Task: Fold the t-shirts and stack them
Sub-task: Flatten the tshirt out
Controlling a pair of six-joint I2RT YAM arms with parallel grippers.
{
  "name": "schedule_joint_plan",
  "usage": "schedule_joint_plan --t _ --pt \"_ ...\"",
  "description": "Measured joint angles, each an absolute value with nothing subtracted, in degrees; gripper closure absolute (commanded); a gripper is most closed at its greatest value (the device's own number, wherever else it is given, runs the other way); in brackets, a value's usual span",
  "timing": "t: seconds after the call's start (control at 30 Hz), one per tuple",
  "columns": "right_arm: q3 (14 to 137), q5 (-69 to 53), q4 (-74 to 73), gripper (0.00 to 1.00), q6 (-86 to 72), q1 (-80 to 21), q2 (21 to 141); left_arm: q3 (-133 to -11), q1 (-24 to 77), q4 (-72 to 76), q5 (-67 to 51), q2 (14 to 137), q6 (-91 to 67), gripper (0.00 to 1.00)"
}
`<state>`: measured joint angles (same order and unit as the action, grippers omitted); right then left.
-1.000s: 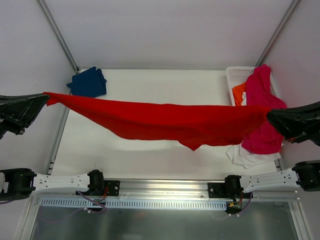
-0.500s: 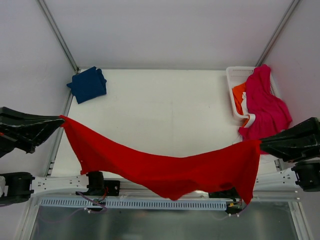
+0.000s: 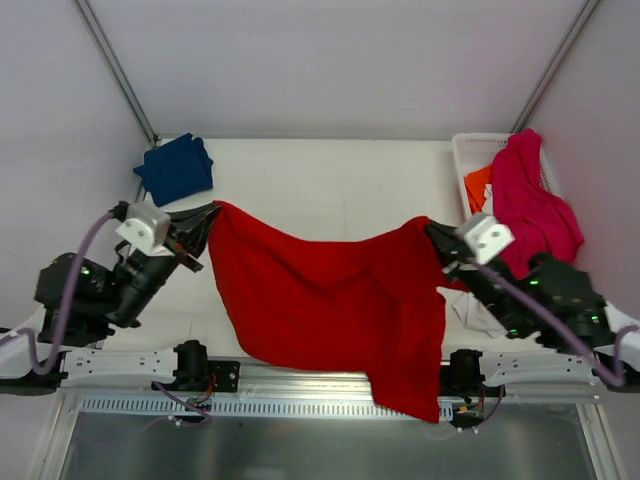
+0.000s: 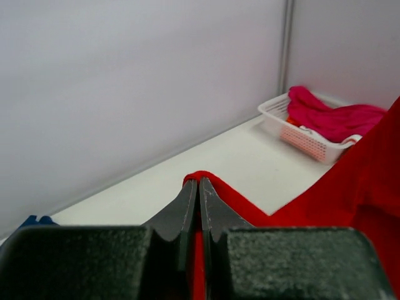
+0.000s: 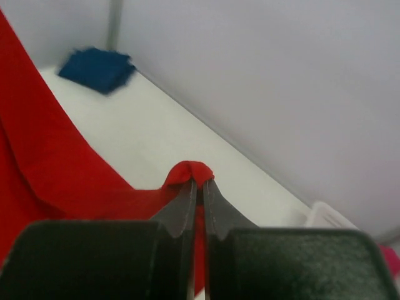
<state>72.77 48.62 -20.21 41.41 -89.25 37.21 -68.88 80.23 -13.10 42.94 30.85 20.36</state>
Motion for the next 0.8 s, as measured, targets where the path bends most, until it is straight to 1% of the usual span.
schedule_joint_plan --t 0.1,0.13,0.2,0.3,0.4,0.5,0.57,0.7,0.8 --pt "65.6 49.9 -17.3 0.99 40.9 -82.3 39.9 -65.7 79.9 -8.3 45.5 34.8 23.1 1.00" --pt "63.3 48.8 -17.0 0.99 39.8 -78.0 41.1 -65.3 78.8 -8.1 44.5 36.5 23.0 1.00" --pt "60.6 46.5 -17.2 1.00 37.5 -70.0 44.0 -65.8 72.8 -9.6 39.3 41.6 21.2 1.00" --pt "59.2 39.5 -17.3 1.00 33.2 -58.3 50.4 -66.1 61.9 -12.2 28.1 52.8 16.9 1.00" --pt "58.4 27.9 -16.6 1.00 27.7 -43.6 57.0 -66.3 49.8 -12.7 16.2 66.3 12.0 1.00" --pt "57.7 17.7 -14.8 1.00 22.5 -28.0 63.6 -66.4 36.2 -12.9 7.4 78.4 7.6 1.00" --pt "58.0 14.2 -13.0 1.00 20.3 -21.9 68.8 -66.8 27.5 -12.8 3.2 84.2 5.0 1.00" --pt "62.3 10.8 -11.8 1.00 19.4 -18.6 82.2 -69.0 14.5 -10.6 -1.3 90.3 0.7 1.00" --pt "67.8 9.2 -10.5 1.00 19.5 -18.6 92.4 -71.2 7.9 -6.4 -3.9 94.7 -2.5 1.00"
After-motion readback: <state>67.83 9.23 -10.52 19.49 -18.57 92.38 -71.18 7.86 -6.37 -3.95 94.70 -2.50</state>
